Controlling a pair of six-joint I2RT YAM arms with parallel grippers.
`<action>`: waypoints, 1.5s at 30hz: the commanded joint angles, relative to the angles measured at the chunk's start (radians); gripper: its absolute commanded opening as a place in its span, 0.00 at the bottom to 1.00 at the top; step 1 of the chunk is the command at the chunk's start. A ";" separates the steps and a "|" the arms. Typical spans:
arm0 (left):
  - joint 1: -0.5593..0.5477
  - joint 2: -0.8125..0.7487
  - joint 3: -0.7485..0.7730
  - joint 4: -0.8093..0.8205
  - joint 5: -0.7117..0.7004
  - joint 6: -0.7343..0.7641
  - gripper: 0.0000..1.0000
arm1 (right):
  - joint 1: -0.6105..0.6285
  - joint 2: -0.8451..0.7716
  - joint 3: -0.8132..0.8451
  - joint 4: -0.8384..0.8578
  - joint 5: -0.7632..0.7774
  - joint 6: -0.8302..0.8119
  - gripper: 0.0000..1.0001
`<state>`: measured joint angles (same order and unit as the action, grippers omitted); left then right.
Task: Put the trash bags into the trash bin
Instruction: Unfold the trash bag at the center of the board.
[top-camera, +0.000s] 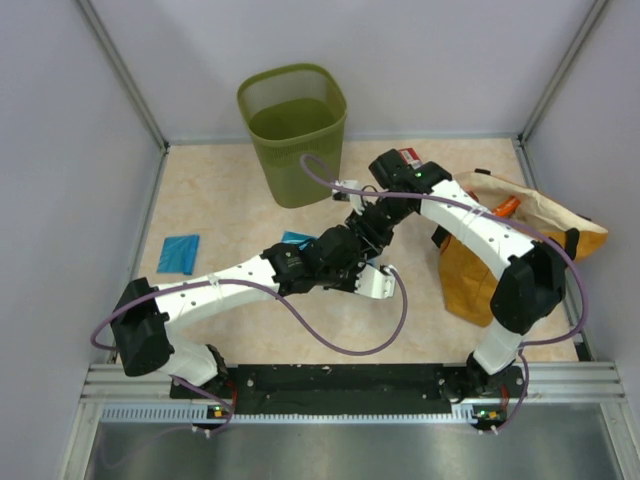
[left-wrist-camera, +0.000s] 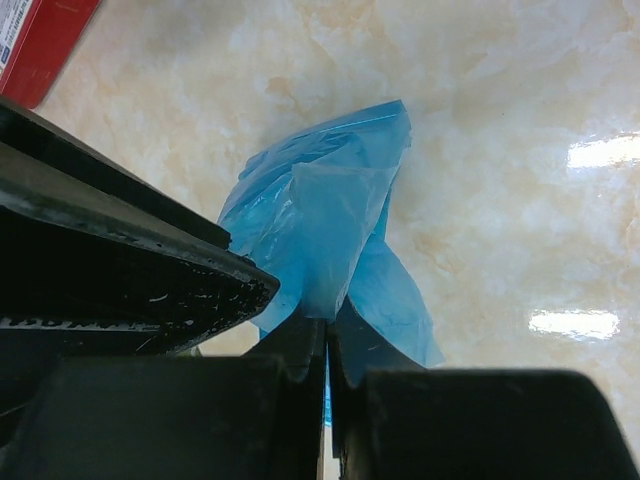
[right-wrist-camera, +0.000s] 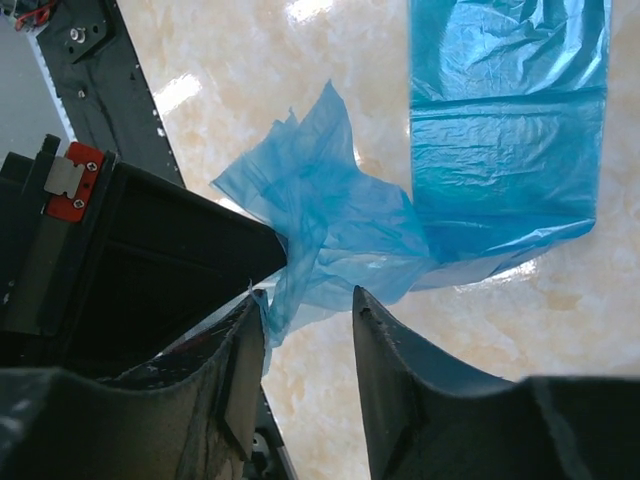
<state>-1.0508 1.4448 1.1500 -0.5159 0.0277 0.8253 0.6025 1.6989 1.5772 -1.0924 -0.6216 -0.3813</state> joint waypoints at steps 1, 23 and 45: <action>0.000 -0.009 0.034 0.057 -0.014 0.003 0.00 | 0.025 0.024 -0.003 0.019 -0.039 0.002 0.33; 0.000 -0.135 -0.041 -0.016 -0.034 -0.032 0.00 | -0.109 -0.035 0.053 0.042 0.233 0.028 0.00; -0.003 -0.092 -0.104 -0.133 0.121 -0.209 0.00 | -0.184 -0.156 0.050 0.124 0.265 0.068 0.00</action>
<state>-1.0500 1.3354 1.0622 -0.6579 0.1352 0.6449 0.4160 1.5970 1.6119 -0.9936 -0.2012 -0.3103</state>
